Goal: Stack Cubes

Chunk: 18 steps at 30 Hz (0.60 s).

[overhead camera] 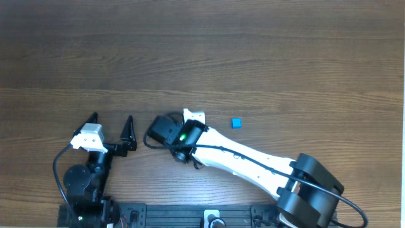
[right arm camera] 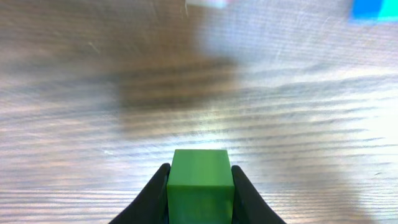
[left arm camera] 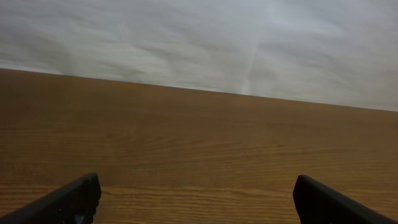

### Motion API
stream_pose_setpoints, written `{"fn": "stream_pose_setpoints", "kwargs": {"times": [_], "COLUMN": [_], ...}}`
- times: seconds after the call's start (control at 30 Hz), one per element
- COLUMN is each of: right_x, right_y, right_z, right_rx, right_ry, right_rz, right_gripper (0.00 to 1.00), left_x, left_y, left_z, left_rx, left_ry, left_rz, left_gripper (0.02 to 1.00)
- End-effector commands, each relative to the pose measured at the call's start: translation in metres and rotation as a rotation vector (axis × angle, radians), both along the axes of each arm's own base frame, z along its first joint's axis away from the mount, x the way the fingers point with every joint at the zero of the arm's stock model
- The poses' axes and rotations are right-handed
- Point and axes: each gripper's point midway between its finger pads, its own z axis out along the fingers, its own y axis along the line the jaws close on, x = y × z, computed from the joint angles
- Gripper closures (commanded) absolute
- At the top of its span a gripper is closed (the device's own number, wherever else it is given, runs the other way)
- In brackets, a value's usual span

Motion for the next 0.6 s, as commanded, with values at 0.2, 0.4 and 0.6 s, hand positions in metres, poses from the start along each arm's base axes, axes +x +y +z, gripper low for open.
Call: {"fn": "stream_pose_setpoints", "kwargs": {"times": [0.2,0.4,0.6], "right_x": [0.076,0.09,0.091], "right_y": [-0.007,-0.013,-0.003], "right_z": [0.082,0.069,0.044], "right_rx": [0.074,0.069,0.059], "right_ry": [-0.159,-0.107,-0.048], "right_rz": [0.014,0.009,0.029], "right_gripper": [0.978,0.985,0.991], "left_x": [0.0,0.0,0.0], "left_y": [-0.003,-0.003,-0.003], "left_z": [-0.001,-0.001,-0.001], "left_rx": [0.014,0.014,0.014], "left_ry": [-0.001,-0.001,-0.001], "left_rz": [-0.018,-0.018,-0.018], "left_gripper": [0.018,0.018,0.018]}}
